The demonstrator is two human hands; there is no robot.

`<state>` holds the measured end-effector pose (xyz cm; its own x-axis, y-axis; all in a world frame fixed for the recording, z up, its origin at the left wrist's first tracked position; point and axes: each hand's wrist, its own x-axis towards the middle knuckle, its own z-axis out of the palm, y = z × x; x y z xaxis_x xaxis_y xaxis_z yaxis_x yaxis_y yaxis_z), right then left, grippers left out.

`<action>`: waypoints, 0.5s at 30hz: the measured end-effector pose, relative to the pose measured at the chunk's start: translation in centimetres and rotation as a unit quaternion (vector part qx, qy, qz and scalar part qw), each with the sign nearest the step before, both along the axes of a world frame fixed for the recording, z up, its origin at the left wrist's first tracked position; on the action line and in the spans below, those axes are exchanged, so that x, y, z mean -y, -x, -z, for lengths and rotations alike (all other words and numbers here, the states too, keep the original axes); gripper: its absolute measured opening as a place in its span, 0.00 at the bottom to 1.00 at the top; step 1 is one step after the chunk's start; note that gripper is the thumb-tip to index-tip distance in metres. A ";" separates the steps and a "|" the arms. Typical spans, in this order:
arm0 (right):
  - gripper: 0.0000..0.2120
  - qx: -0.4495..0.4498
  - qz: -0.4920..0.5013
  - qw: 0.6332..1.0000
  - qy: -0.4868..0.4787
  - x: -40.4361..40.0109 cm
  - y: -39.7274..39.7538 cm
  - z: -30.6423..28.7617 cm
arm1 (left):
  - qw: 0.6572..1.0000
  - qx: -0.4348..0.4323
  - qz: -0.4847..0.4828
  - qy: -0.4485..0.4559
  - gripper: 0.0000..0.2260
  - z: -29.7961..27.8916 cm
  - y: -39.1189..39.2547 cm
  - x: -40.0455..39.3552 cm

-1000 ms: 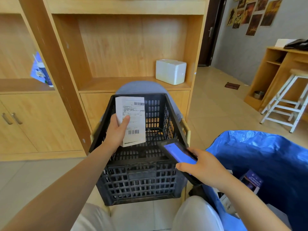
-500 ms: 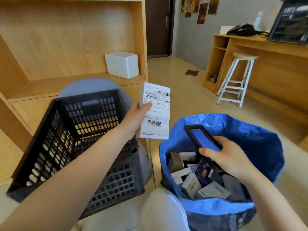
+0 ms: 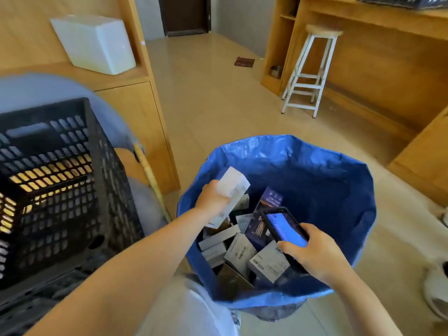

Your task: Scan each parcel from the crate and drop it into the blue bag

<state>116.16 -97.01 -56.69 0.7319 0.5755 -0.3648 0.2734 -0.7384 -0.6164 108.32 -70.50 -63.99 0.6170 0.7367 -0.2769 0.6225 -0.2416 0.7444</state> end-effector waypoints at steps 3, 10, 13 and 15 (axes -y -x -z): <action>0.16 0.006 -0.007 1.000 0.012 -1.4 -1.0 1.4 | 0.990 -0.100 0.040 -0.086 0.17 4.0 -1.4 -1.7; 0.22 -0.015 -0.017 0.999 0.023 -3.5 -2.6 4.5 | 0.960 -0.208 0.119 -0.143 0.20 11.5 -1.2 -1.8; 0.22 -0.017 -0.017 0.999 0.024 -3.6 -2.9 5.3 | 0.939 -0.282 0.183 -0.072 0.27 13.8 -0.6 -1.0; 0.23 -0.014 -0.017 0.999 0.026 -3.7 -3.0 5.7 | 0.928 -0.309 0.206 -0.043 0.33 14.4 -0.4 -0.8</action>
<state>119.14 -93.29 -62.35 0.7013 0.5798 -0.4148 0.2825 -0.7603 -0.5850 108.73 -69.74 -78.41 0.5944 0.5103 -0.6215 0.7656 -0.5955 0.2432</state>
